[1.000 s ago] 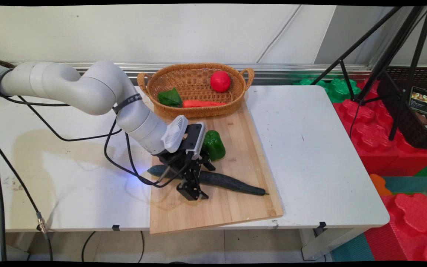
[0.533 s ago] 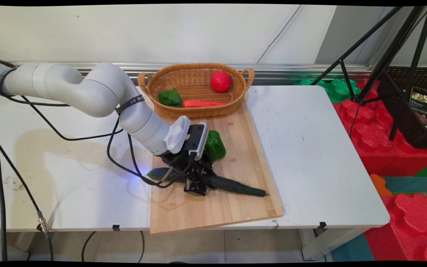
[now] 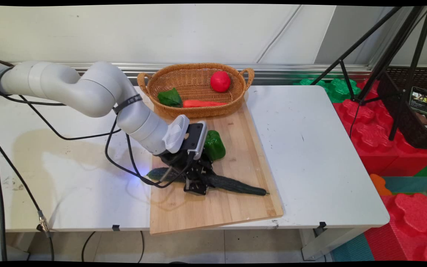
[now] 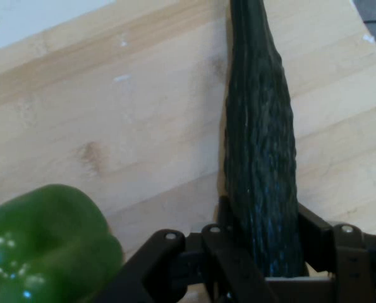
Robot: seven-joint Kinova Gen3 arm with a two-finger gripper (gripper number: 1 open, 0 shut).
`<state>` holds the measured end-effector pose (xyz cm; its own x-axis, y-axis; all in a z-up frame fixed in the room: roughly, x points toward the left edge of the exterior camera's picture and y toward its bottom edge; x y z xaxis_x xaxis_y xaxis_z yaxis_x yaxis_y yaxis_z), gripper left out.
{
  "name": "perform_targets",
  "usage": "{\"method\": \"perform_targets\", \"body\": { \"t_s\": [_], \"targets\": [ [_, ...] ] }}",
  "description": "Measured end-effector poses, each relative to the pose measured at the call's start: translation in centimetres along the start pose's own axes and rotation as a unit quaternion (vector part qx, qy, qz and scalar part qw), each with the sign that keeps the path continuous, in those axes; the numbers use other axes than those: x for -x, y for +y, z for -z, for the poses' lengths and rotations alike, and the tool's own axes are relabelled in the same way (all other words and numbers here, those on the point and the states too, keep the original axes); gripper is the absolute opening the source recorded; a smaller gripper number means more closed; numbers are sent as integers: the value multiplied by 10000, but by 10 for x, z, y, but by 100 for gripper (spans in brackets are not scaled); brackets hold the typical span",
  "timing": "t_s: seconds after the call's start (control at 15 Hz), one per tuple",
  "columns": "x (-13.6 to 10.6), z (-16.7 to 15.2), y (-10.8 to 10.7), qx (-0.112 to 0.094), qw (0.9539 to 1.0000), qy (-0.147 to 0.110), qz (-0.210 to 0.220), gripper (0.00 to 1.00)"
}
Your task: Place the picked object in the vegetable basket
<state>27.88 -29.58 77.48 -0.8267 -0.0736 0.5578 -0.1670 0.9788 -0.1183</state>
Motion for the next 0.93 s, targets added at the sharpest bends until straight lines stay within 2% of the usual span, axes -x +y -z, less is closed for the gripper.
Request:
{"method": "perform_targets", "body": {
  "t_s": [0.6,0.93],
  "targets": [
    [-5,46,5,-133,9992,286,227,0],
    [-5,94,6,-187,9973,553,452,0]
  ]
}}
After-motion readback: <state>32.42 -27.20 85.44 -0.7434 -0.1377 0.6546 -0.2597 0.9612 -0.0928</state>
